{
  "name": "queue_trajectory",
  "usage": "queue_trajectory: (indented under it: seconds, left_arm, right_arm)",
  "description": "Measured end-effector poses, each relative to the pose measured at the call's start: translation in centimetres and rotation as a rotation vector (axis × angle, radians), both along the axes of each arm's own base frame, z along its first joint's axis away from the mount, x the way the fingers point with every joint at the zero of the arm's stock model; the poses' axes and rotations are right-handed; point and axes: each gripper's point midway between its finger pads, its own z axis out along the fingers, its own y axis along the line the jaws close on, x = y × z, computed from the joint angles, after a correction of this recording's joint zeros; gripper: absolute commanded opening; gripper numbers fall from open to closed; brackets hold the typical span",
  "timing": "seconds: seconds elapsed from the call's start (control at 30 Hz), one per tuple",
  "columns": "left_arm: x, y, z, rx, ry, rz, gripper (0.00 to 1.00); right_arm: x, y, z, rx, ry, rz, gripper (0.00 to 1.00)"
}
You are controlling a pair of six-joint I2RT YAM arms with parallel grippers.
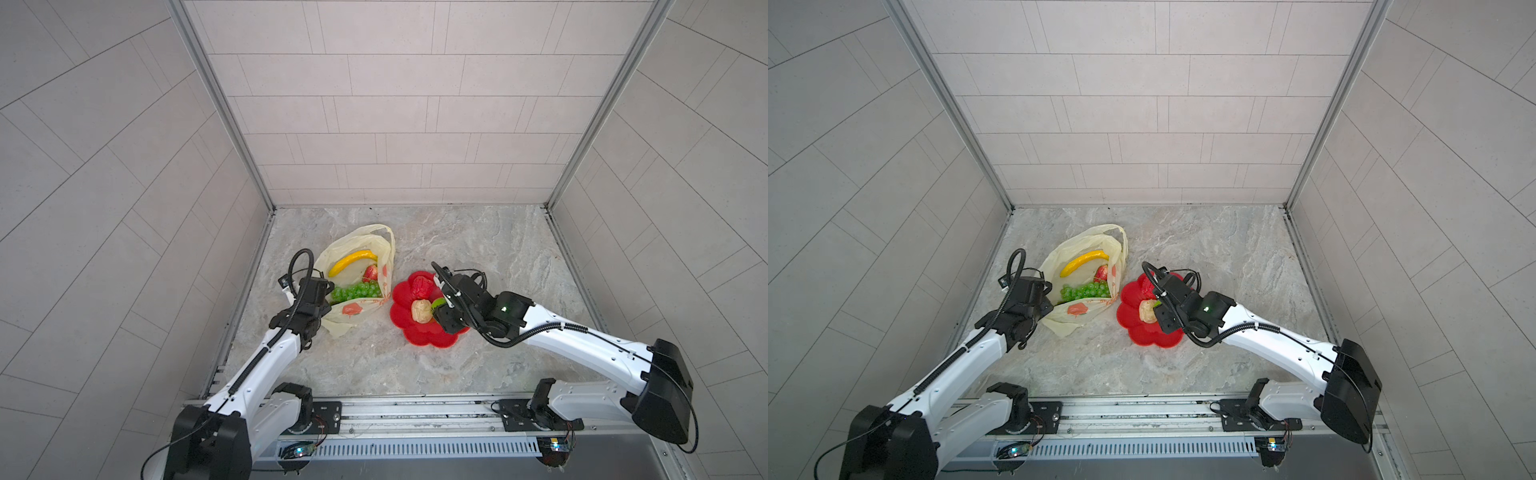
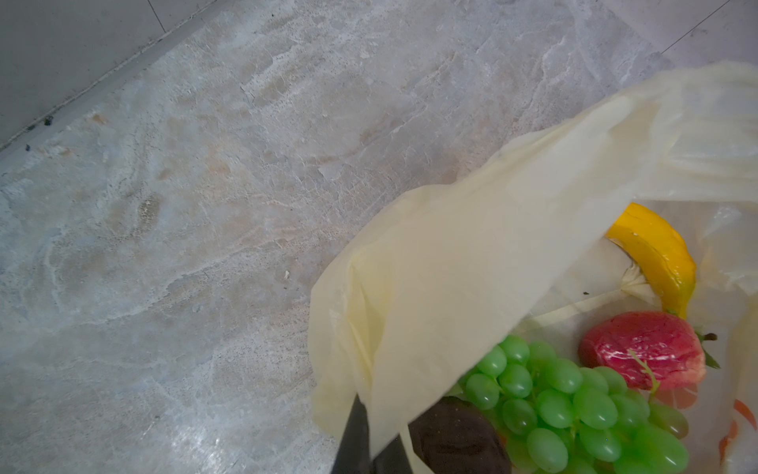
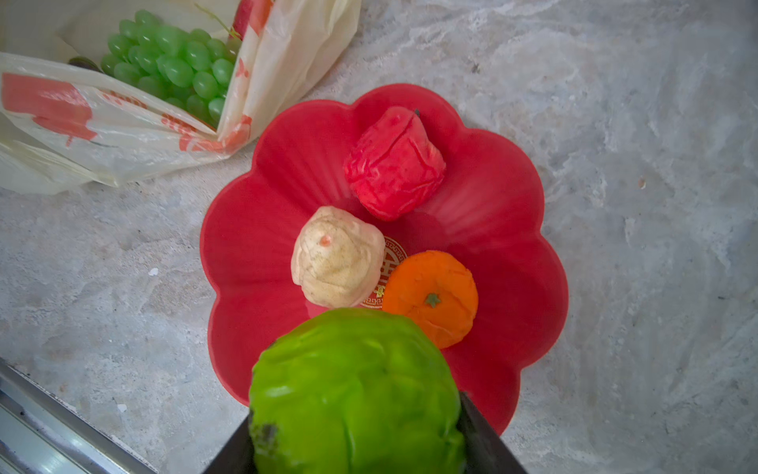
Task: Take fruits out of the plastic bag
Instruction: Place the fruit on the plate.
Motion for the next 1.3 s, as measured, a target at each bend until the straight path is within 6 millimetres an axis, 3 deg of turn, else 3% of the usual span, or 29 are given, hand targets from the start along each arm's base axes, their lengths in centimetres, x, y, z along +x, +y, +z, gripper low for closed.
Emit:
queue_trajectory:
  seconds: [0.2,0.9,1.3]
  left_arm:
    - [0.0,0.0,0.0,0.000,0.000,0.000,0.02]
    - [0.0,0.0,0.0,0.001,0.000,0.000,0.02]
    - [0.0,0.0,0.0,0.001,-0.001,0.001,0.02]
  right_arm:
    - [-1.0,-1.0,-2.7,-0.024,0.067,-0.042,0.55]
    - [-0.2,-0.7,-7.2,-0.077,0.141,-0.148,0.55]
    - [1.6,-1.7,-7.5,-0.130,0.106,-0.208,0.55]
